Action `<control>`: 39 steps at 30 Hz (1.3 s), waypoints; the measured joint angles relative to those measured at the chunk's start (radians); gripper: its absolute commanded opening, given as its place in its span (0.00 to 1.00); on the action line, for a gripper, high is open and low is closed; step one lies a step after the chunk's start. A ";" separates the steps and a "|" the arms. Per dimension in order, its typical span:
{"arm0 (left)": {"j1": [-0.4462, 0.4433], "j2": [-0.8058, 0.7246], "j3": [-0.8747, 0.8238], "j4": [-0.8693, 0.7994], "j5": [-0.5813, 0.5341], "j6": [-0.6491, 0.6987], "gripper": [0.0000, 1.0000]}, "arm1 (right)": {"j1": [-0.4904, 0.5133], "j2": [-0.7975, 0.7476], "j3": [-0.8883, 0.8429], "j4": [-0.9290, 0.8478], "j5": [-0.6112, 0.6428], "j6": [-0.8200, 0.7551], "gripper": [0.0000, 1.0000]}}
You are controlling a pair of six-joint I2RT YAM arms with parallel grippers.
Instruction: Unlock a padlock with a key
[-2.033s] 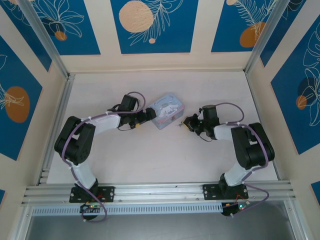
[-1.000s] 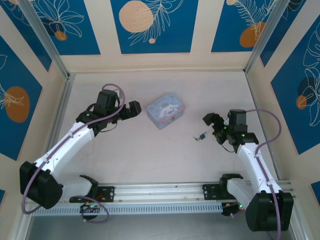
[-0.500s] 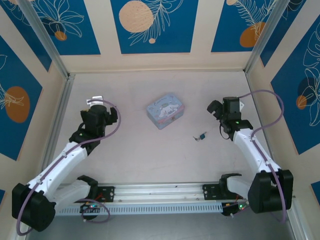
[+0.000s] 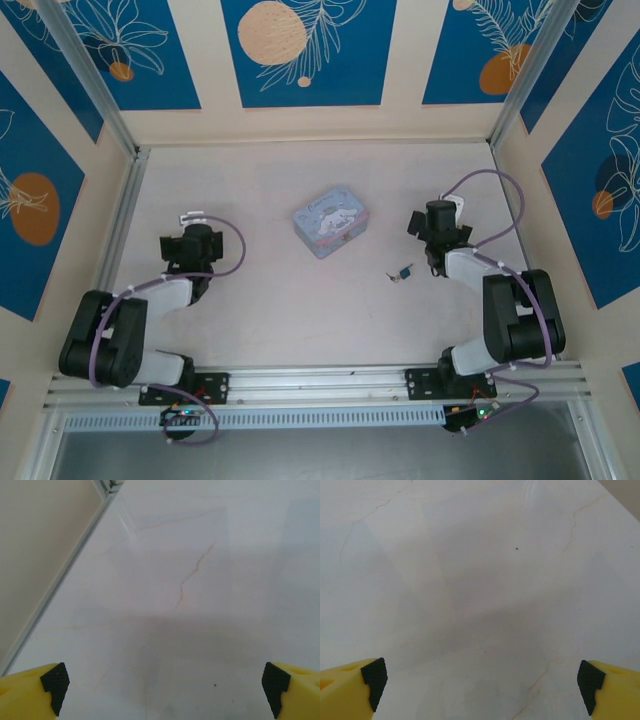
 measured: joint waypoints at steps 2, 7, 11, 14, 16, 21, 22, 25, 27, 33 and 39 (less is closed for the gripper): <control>0.017 0.011 -0.030 0.072 0.051 0.014 1.00 | 0.000 0.000 -0.068 0.119 -0.021 -0.046 1.00; 0.059 0.066 -0.071 0.267 0.209 0.043 1.00 | -0.011 0.015 -0.225 0.381 -0.163 -0.134 1.00; 0.070 0.145 -0.072 0.332 0.336 0.068 1.00 | -0.039 0.064 -0.264 0.515 -0.286 -0.172 0.99; 0.101 0.154 -0.071 0.332 0.401 0.071 1.00 | -0.063 0.067 -0.252 0.525 -0.354 -0.172 0.99; 0.111 0.154 -0.065 0.332 0.425 0.071 1.00 | -0.085 0.067 -0.239 0.534 -0.385 -0.171 1.00; 0.112 0.154 -0.057 0.339 0.459 0.071 1.00 | -0.092 0.067 -0.234 0.548 -0.408 -0.172 1.00; 0.112 0.154 -0.057 0.339 0.464 0.071 1.00 | -0.092 0.067 -0.234 0.549 -0.411 -0.172 1.00; 0.112 0.154 -0.057 0.339 0.467 0.071 1.00 | -0.090 0.067 -0.234 0.549 -0.415 -0.171 0.99; 0.112 0.154 -0.057 0.339 0.469 0.071 1.00 | -0.090 0.066 -0.234 0.548 -0.415 -0.171 1.00; 0.112 0.154 -0.056 0.339 0.473 0.071 1.00 | -0.092 0.067 -0.234 0.547 -0.427 -0.171 1.00; 0.112 0.154 -0.055 0.340 0.473 0.071 1.00 | -0.094 0.067 -0.232 0.548 -0.444 -0.171 1.00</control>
